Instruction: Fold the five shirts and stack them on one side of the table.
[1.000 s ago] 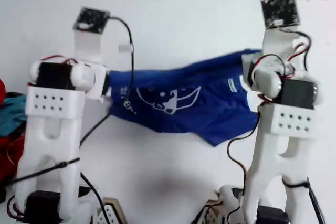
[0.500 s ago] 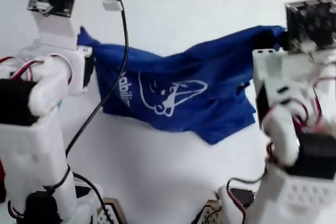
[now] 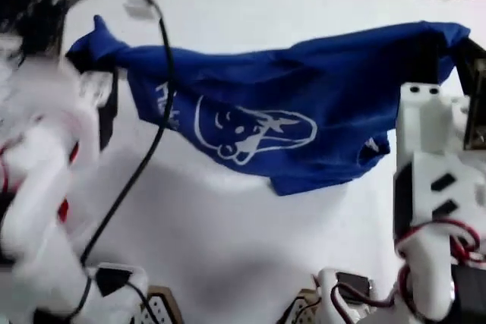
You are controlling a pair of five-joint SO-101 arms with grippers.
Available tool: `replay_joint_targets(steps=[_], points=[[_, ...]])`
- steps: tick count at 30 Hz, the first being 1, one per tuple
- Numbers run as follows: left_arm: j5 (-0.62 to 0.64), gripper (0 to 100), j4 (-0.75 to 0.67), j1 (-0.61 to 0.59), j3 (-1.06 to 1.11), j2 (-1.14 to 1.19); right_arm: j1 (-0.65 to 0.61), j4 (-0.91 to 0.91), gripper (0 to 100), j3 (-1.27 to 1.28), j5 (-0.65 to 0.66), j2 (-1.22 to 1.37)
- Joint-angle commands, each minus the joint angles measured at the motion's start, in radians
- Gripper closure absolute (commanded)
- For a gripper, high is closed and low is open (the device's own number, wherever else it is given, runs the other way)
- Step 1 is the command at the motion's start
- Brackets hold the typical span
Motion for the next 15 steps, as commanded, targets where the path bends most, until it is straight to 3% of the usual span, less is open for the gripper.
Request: replay_joint_targets(steps=[1,7,15], points=[[-0.008,98,0.015,-0.012,0.104,-0.144,0.007,0.074,98.0,-0.135,-0.009,-0.031],[-0.008,98,0.009,-0.012,0.337,-0.381,0.007,0.228,98.0,-0.315,-0.009,-0.102],[-0.008,98,0.011,-0.012,0.377,-0.56,0.007,0.289,98.1,-0.371,-0.009,-0.234]])
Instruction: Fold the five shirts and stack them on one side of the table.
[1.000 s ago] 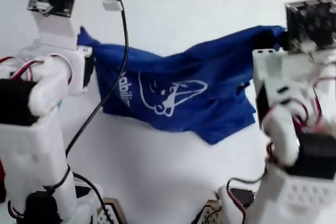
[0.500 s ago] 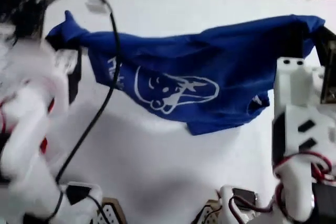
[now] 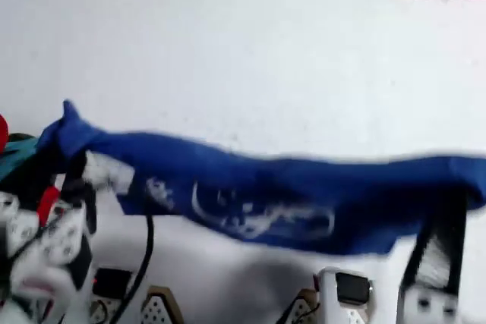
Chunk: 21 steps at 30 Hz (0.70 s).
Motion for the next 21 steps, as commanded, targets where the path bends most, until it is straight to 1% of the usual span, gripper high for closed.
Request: replay_joint_targets(steps=[1,3,6,11,14,17,21], points=[[-0.008,98,0.011,-0.012,0.005,-0.018,0.007,0.007,98.1,0.002,-0.009,-0.025],[-0.008,98,0.009,-0.012,0.018,-0.017,0.008,0.005,98.1,0.037,-0.012,-0.016],[-0.023,98,-0.026,-0.012,0.124,0.006,-0.001,-0.019,98.1,0.144,-0.046,0.036],[-0.081,98,-0.158,-0.012,0.344,0.126,-0.116,-0.148,98.1,0.413,-0.06,0.147],[-0.089,98,-0.252,-0.012,0.423,0.221,-0.154,-0.275,98.1,0.614,-0.06,0.208],[-0.106,98,-0.341,-0.012,0.456,0.333,-0.165,-0.424,98.1,0.798,-0.06,0.269],[-0.115,98,-0.474,-0.012,0.453,0.496,-0.156,-0.648,98.1,0.948,-0.052,0.381]])
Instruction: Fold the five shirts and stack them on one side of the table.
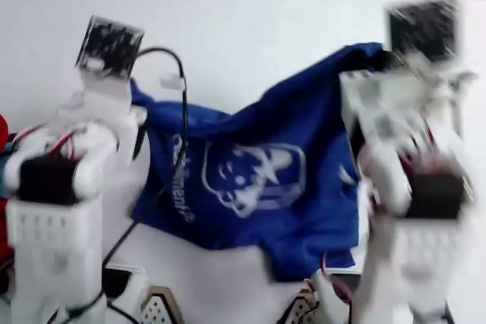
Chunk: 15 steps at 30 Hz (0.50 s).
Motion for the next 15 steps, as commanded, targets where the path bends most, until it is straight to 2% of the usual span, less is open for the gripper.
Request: replay_joint_targets(steps=[1,6,10,15], points=[[-0.028,98,-0.137,-0.012,-0.018,0.133,0.002,-0.205,98.1,0.077,-0.003,0.105],[-0.044,98,-0.209,-0.089,-0.191,0.374,0.018,-0.335,98.1,0.002,-0.005,0.335],[-0.046,98,-0.16,-0.146,-0.429,0.575,0.027,-0.286,98.1,-0.18,-0.009,0.483],[-0.046,98,-0.051,-0.147,-0.645,0.81,0.03,-0.208,98.1,-0.373,-0.008,0.634]])
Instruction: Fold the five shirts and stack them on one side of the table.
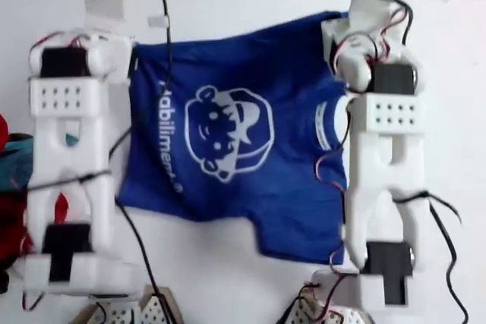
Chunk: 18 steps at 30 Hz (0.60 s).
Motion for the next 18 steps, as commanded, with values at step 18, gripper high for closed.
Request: replay_joint_targets(steps=[18], points=[[-0.008,97,0.261,-0.015,-0.249,0.413,0.012,0.318,98.1,-0.135,-0.008,0.323]])
